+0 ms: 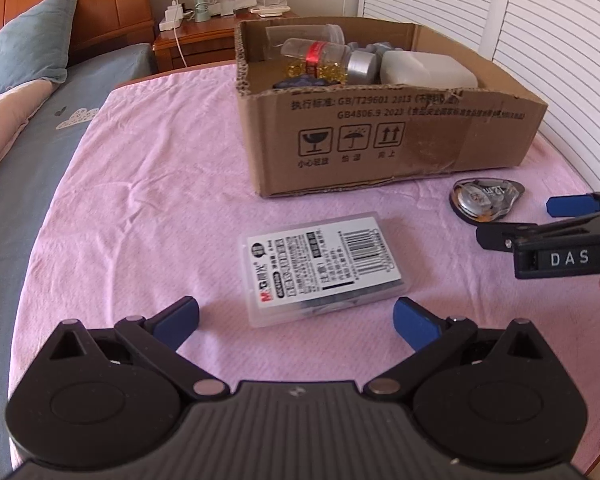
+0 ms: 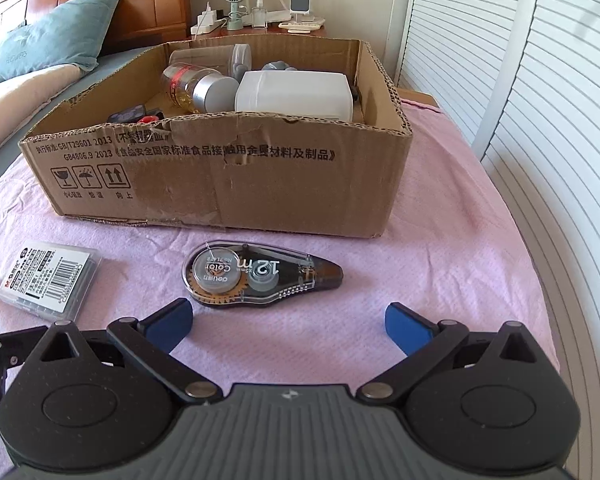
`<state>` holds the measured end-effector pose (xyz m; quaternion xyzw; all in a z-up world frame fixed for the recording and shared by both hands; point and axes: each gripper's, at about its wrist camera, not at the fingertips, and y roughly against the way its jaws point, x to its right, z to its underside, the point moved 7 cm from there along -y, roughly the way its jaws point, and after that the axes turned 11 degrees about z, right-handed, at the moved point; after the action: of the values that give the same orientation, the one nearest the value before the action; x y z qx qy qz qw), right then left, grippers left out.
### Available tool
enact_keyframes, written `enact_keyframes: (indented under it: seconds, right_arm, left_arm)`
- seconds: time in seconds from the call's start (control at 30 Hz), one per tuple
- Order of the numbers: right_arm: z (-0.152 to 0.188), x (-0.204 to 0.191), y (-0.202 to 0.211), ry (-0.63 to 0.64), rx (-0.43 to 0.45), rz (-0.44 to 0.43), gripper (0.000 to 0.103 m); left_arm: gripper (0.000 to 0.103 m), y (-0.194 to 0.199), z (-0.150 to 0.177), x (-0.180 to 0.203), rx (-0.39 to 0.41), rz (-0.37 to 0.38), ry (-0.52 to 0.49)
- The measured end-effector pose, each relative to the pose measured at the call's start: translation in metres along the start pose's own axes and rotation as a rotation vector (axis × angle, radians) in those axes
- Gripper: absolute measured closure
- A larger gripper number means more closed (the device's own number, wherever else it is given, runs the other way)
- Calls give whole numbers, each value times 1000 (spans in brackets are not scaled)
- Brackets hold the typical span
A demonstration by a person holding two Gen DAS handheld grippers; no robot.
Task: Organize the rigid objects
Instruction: 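Close the left gripper on the card pack while right gripper closes on the correction tape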
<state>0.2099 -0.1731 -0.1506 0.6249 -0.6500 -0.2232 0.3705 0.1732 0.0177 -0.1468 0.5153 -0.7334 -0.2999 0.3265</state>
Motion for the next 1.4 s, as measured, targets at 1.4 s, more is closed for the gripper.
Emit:
enact_keyframes:
  seconds: [1.4]
  right_arm:
    - [-16,-21,-10,20,90,-30,0]
  left_arm:
    - [12,-14,-24,-15,55,-12,0]
